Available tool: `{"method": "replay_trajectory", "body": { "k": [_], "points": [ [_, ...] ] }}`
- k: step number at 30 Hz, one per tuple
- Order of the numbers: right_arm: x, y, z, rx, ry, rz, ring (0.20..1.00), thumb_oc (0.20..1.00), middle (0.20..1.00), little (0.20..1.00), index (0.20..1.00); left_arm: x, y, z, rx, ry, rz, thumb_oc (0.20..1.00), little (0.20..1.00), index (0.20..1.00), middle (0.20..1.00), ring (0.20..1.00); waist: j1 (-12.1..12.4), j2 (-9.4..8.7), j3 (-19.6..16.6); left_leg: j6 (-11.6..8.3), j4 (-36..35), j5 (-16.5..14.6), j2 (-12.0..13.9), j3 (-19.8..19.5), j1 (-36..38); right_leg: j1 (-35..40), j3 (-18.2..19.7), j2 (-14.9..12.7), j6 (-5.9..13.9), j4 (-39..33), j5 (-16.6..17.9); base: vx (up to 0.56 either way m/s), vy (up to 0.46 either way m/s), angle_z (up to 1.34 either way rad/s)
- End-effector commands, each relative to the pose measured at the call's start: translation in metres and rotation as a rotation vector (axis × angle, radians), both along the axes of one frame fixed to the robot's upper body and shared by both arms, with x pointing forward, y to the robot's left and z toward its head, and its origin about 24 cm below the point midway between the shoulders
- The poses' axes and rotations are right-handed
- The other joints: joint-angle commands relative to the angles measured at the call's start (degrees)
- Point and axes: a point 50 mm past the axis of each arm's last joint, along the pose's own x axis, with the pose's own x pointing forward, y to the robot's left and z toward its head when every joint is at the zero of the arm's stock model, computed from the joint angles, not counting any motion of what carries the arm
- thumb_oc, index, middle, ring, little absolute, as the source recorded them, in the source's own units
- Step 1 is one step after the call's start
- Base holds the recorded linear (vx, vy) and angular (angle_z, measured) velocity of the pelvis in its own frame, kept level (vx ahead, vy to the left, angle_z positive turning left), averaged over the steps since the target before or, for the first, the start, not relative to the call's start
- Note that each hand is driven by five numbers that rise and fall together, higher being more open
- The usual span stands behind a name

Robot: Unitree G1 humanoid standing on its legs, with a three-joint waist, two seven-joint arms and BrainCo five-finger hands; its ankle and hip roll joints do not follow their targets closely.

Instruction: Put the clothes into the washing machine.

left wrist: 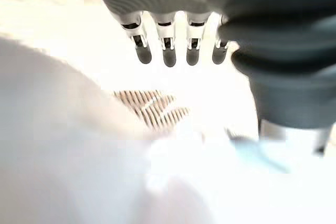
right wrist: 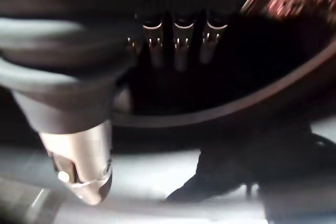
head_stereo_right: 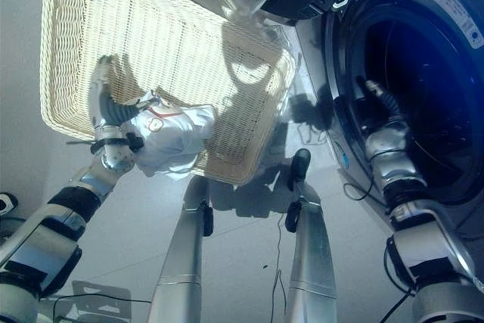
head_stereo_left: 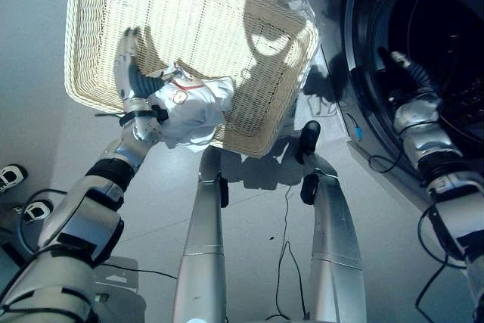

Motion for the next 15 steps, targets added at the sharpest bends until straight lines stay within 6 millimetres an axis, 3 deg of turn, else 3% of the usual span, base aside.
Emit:
{"method": "replay_trajectory", "body": {
  "k": [1,10,15],
  "points": [
    [-0.007,0.011,0.001,-0.131,-0.035,-0.022,1.000,1.000,1.000,1.000,1.000,-0.006,0.008,0.013,-0.120,-0.138,0.046,1.000,1.000,1.000,1.000,1.000,-1.5,0.89,-0.5,3.84,7.7,-6.8,-2.7,1.5,-1.2,4.0,-3.6,4.1,0.39,-9.7,6.8,0.00,0.000,0.00],
    [-0.016,0.056,-0.022,-0.393,-0.028,0.111,1.000,1.000,1.000,1.000,1.000,-0.015,0.026,0.005,-0.259,-0.195,0.088,1.000,1.000,1.000,1.000,1.000,-2.5,0.42,-0.5,3.74,7.2,-6.4,-2.2,2.3,-0.7,4.4,-2.9,5.0,-0.03,-9.2,5.7,-0.01,0.030,-0.01],
    [-0.024,0.084,-0.020,-0.537,-0.101,0.198,1.000,1.000,1.000,1.000,1.000,-0.015,0.024,0.005,-0.286,-0.207,0.076,1.000,1.000,1.000,1.000,1.000,-2.5,0.40,-0.5,3.69,7.0,-6.0,-2.2,2.5,-0.6,4.6,-2.9,5.0,-0.01,-9.3,5.6,-0.01,0.017,-0.04]
  ]
}}
